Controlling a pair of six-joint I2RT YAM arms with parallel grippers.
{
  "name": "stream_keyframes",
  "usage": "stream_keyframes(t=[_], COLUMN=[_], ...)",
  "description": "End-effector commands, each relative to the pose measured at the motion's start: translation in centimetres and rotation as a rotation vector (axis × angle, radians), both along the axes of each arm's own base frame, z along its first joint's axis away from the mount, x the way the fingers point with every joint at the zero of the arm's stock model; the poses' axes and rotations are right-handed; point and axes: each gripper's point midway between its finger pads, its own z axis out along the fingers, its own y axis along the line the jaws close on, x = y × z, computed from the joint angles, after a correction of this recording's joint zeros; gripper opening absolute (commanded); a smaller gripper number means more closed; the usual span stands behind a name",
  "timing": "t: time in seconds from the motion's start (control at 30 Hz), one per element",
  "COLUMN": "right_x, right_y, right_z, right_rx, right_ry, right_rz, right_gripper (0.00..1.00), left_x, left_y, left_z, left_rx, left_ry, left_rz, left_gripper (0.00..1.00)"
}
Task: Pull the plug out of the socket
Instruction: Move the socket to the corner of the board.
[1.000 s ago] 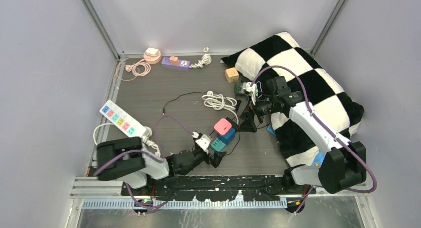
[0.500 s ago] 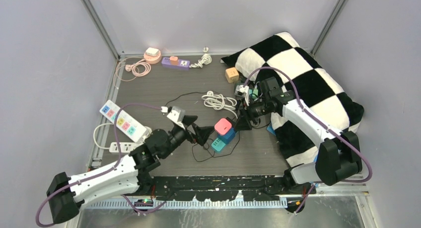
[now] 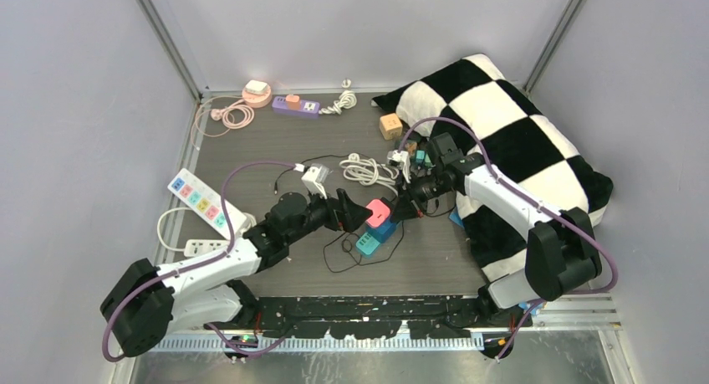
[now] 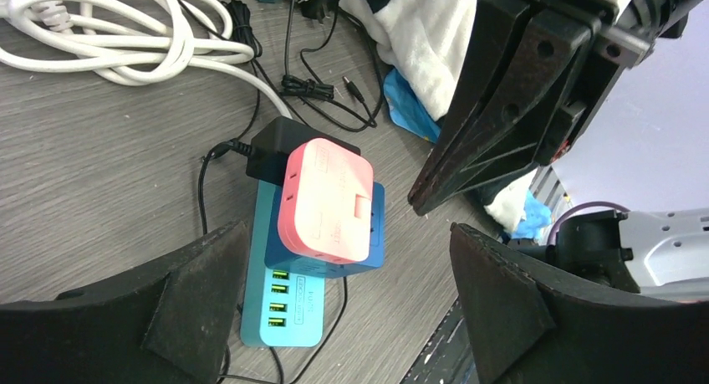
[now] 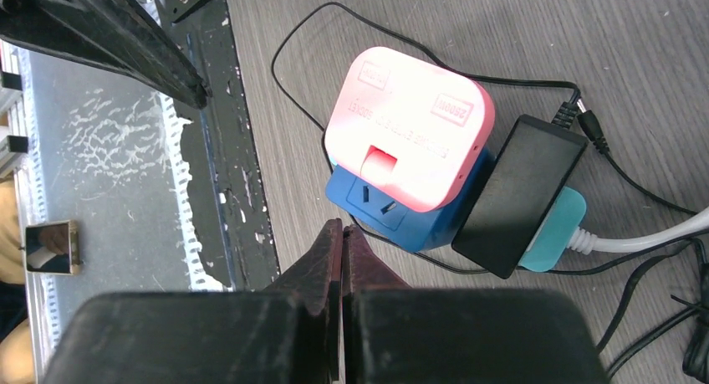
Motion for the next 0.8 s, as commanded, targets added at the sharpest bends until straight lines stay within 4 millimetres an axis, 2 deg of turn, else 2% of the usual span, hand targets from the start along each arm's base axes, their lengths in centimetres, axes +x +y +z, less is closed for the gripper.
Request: stream_keyframes(t=[0.0, 0.17, 0.4, 0.57, 0.77], right_x=[1.0, 1.3, 1.2, 1.3, 1.2], right_y=[0.7, 0.7, 0.4, 0.3, 0.2], right_z=[0.5, -0.5, -0.7, -1.2, -1.5], right_rx=[-0.01, -0.054, -0.081, -0.103, -0.121], right_ry=[-0.053, -0.053, -0.071, -0.065, -0.054], right_rz=[0.011, 0.006, 0.029, 0.03, 0.039], right_gripper=[0.01, 0.01, 0.01, 0.01, 0.01], left_x=[0.8, 1.4, 1.7, 2.1, 1.9], left_y=[-0.6, -0.9, -1.9, -1.8, -2.3], left_z=[2.0, 0.9, -0.8, -2.3, -2.5], left_rx=[-0.103, -0.134, -0.147, -0.107, -0.128], left_ry=[-0.004, 0.034, 0.077, 0.094, 0.107], left_rz=[0.01, 0.009, -0.03, -0.016, -0.045], left_gripper=[0.89, 0.82, 0.7, 0.69, 0.63])
